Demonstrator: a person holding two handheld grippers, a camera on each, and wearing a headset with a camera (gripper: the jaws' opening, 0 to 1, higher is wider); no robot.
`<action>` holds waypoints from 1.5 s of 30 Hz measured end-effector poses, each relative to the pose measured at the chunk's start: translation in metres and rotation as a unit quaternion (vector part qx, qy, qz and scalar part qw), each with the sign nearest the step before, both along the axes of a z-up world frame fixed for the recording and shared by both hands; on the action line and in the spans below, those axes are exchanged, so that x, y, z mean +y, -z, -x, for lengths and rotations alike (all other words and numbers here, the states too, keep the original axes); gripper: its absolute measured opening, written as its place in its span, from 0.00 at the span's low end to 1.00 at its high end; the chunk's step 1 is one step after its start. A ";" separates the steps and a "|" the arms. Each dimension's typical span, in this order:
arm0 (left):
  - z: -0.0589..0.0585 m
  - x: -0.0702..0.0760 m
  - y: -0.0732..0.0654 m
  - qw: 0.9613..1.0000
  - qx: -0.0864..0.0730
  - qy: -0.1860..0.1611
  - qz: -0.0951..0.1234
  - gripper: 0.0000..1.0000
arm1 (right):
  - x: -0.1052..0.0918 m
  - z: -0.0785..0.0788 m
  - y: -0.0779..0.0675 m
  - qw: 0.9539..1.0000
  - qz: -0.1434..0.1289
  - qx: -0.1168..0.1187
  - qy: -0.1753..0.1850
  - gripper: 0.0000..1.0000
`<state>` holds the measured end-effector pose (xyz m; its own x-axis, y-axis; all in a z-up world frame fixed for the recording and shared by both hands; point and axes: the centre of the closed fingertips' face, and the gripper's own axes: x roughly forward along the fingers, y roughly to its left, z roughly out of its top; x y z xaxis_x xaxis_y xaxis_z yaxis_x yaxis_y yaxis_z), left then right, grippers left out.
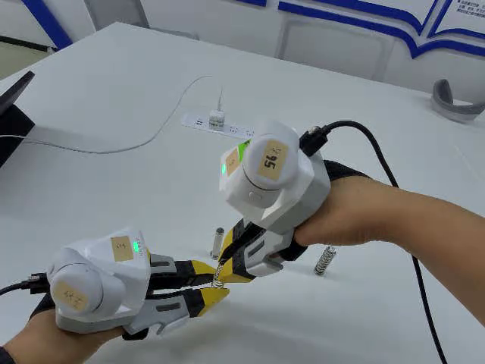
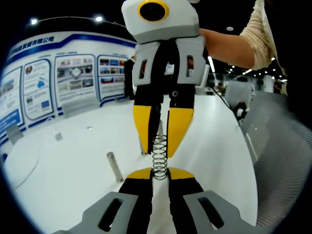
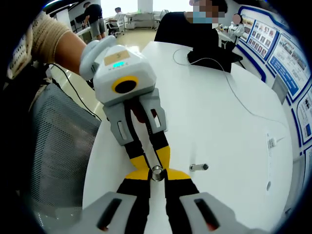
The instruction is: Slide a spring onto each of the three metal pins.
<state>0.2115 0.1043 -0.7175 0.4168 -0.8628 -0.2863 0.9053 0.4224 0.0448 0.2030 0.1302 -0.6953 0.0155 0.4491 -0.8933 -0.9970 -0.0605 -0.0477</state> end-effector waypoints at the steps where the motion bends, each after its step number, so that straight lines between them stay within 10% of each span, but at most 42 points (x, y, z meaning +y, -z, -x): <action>1: 0.000 0.000 0.000 1.000 0.000 -0.001 0.000 0.12 | 0.000 0.000 0.000 1.000 0.000 -0.001 0.000 0.12; 45: -0.015 0.026 0.012 0.997 0.037 -0.061 -0.002 0.57 | -0.007 -0.054 -0.030 0.998 0.000 -0.044 0.034 0.12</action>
